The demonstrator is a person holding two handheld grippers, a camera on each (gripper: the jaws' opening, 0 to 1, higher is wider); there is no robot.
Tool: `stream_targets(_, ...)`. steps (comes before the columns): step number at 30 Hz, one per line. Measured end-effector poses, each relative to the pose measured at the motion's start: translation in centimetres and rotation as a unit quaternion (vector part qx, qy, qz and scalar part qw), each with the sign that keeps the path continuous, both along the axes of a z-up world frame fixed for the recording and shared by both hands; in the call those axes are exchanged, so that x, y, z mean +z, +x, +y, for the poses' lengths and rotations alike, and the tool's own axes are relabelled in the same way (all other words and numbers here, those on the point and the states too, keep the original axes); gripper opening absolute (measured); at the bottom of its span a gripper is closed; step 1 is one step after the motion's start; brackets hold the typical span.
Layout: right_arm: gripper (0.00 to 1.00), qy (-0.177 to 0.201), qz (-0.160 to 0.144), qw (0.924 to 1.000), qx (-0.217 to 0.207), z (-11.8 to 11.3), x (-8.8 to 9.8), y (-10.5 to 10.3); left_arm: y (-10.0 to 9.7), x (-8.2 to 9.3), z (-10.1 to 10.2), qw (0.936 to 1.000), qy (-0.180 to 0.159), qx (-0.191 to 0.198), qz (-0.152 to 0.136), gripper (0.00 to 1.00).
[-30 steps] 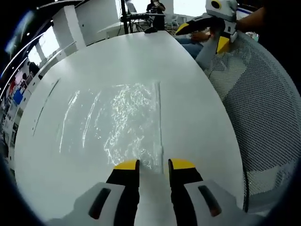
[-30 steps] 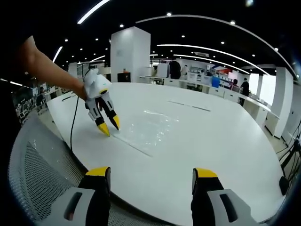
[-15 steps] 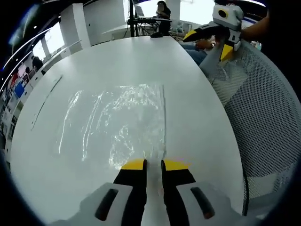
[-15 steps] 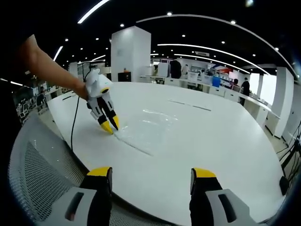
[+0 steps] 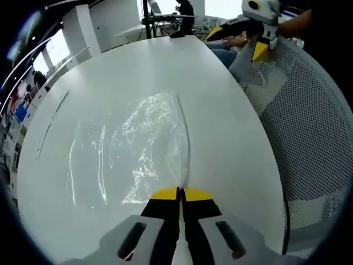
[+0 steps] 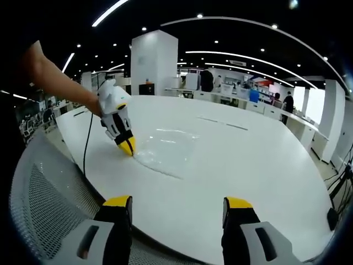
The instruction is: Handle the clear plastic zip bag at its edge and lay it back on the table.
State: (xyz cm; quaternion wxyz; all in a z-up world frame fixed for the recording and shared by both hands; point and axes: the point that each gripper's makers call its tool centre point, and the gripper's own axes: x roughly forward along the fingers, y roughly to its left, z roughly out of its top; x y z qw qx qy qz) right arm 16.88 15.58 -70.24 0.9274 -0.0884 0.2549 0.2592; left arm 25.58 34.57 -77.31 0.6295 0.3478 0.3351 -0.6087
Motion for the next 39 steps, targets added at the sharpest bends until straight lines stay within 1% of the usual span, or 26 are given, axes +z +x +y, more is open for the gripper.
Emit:
stream_targets(4,0.65,-0.002,-0.003,1.0000,-0.002,0.0,0.1,0.0,-0.5,0.1,0.3,1.0000,0.002,0.002,0.004,0.00)
stream_targets(6,0.64,-0.005,-0.011,0.9999,0.002,0.0,0.3,0.1,-0.8,0.3,0.3,0.9999,0.001,0.007,0.009,0.00)
stream_targets(9,0.64,-0.012,-0.008,0.9999,0.007,0.0,0.1,0.0,-1.2,0.8,0.5,0.9998,0.000,0.016,0.013,0.00)
stream_targets(11,0.65,-0.031,-0.003,0.9993,0.019,0.2,-0.1,-0.2,-1.5,1.3,0.5,0.9997,0.000,0.020,0.014,0.00)
stream_targets(12,0.65,-0.040,0.007,0.9988,0.027,0.3,-0.4,-0.4,-1.7,1.6,0.5,0.9997,-0.002,0.022,0.011,0.00)
stream_targets(13,0.64,-0.036,0.010,0.9988,0.031,0.4,-0.5,-0.5,-1.7,1.7,0.5,0.9997,-0.002,0.023,0.010,0.00)
stream_targets(14,0.63,-0.040,0.011,0.9985,0.034,0.5,-0.5,-0.5,-1.8,1.9,0.5,0.9996,-0.003,0.026,0.011,0.00)
stream_targets(15,0.62,-0.063,0.011,0.9970,0.042,0.4,-0.6,-0.7,-2.0,2.2,0.4,0.9996,-0.005,0.027,0.010,0.00)
stream_targets(16,0.61,-0.072,0.006,0.9962,0.049,0.5,-0.4,-0.7,-2.1,2.4,0.4,0.9996,-0.005,0.027,0.008,0.00)
stream_targets(17,0.61,-0.094,-0.011,0.9930,0.071,0.9,0.0,-0.6,-2.3,2.6,0.3,0.9996,-0.006,0.027,0.007,0.00)
stream_targets(18,0.60,-0.102,-0.013,0.9915,0.080,1.2,0.2,-0.7,-2.4,2.7,0.3,0.9996,-0.007,0.027,0.006,0.00)
stream_targets(20,0.59,-0.099,-0.019,0.9910,0.088,1.9,1.1,-0.5,-2.8,3.2,0.1,0.9996,-0.008,0.027,0.004,0.00)
stream_targets(21,0.58,-0.097,-0.026,0.9907,0.092,2.3,1.9,-0.2,-3.1,3.6,-0.1,0.9996,-0.010,0.026,0.002,0.00)
stream_targets(23,0.56,-0.100,-0.034,0.9892,0.102,2.9,2.7,0.3,-3.5,4.1,-0.3,0.9995,-0.015,0.027,0.002,0.00)
stream_targets(26,0.55,-0.102,-0.042,0.9864,0.122,3.8,3.7,0.8,-3.8,4.5,-0.3,0.9996,-0.016,0.024,0.001,0.00)
stream_targets(30,0.55,-0.110,-0.062,0.9787,0.162,5.3,5.3,1.5,-4.2,5.4,-0.4,0.9995,-0.023,0.022,0.003,0.00)
stream_targets(34,0.54,-0.110,-0.069,0.9736,0.188,6.4,6.0,1.7,-4.7,5.8,-0.6,0.9995,-0.026,0.019,0.002,0.00)
stream_targets(39,0.54,-0.115,-0.073,0.9677,0.212,7.6,6.2,1.8,-5.4,6.9,-1.0,0.9993,-0.034,0.014,-0.001,0.00)
